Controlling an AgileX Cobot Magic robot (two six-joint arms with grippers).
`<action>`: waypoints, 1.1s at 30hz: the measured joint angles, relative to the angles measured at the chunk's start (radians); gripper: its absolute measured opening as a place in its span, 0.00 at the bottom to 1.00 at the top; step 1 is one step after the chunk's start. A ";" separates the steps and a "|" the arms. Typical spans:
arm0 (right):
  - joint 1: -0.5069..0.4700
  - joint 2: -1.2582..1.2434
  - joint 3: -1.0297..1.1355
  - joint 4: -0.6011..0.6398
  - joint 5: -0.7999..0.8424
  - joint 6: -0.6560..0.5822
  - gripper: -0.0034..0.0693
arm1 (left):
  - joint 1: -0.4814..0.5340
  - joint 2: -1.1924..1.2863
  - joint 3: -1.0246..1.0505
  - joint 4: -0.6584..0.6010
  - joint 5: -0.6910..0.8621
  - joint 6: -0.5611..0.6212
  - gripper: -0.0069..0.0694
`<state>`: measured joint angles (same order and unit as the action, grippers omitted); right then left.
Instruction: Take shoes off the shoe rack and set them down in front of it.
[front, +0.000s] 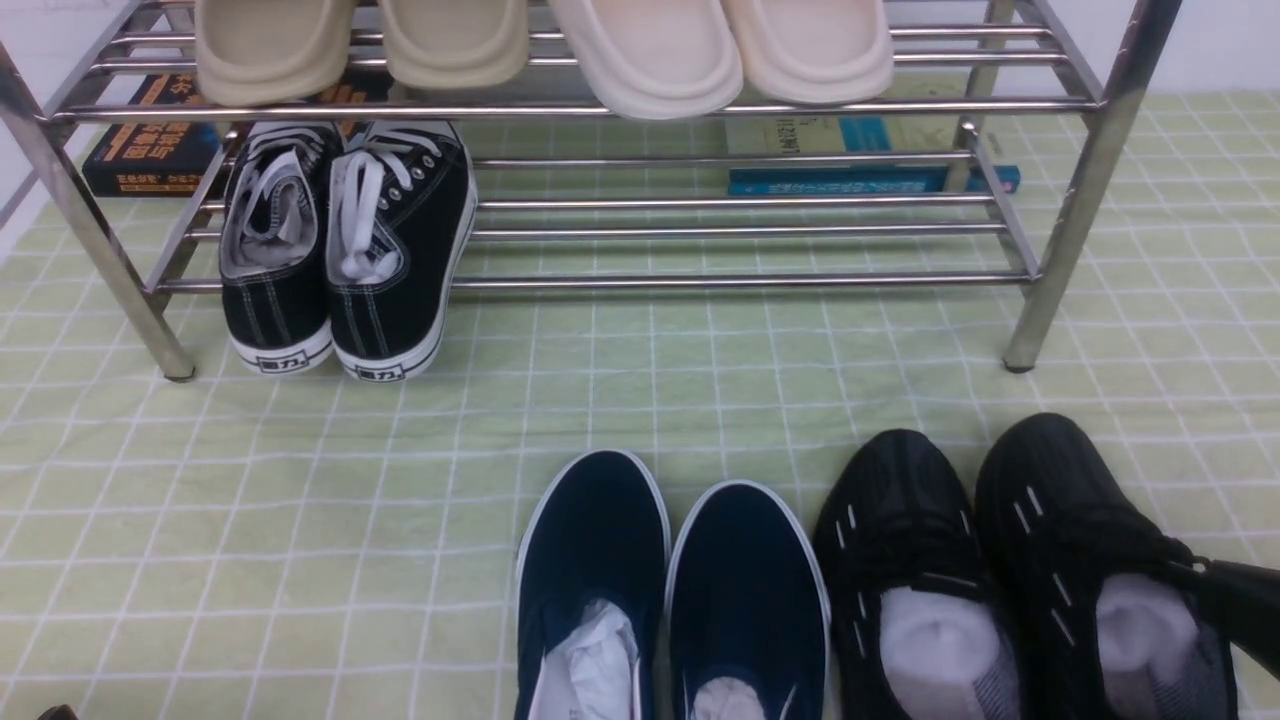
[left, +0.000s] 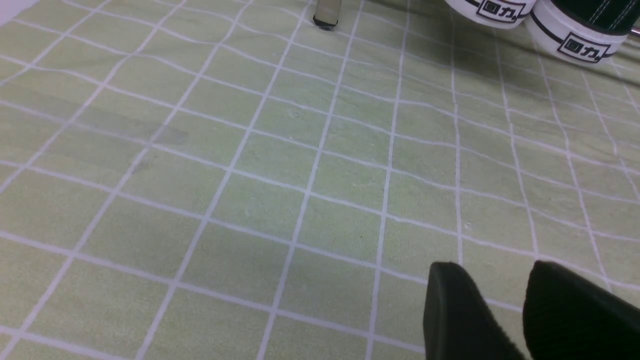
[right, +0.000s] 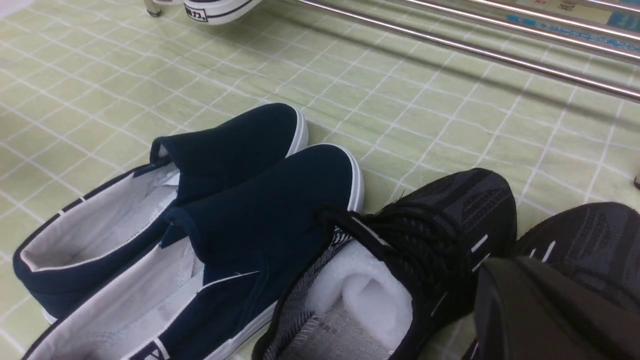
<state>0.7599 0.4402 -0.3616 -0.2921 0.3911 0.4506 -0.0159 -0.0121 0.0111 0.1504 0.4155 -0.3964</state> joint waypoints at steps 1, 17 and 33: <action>0.000 0.000 0.007 0.012 -0.010 -0.003 0.05 | 0.000 0.000 0.000 0.000 0.000 0.000 0.40; -0.337 -0.328 0.315 0.322 -0.023 -0.367 0.08 | 0.000 0.000 0.000 0.000 0.000 0.000 0.40; -0.709 -0.451 0.353 0.392 0.076 -0.490 0.10 | 0.000 0.000 0.000 0.000 0.000 0.000 0.40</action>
<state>0.0509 -0.0103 -0.0083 0.1003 0.4675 -0.0392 -0.0159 -0.0121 0.0111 0.1504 0.4155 -0.3964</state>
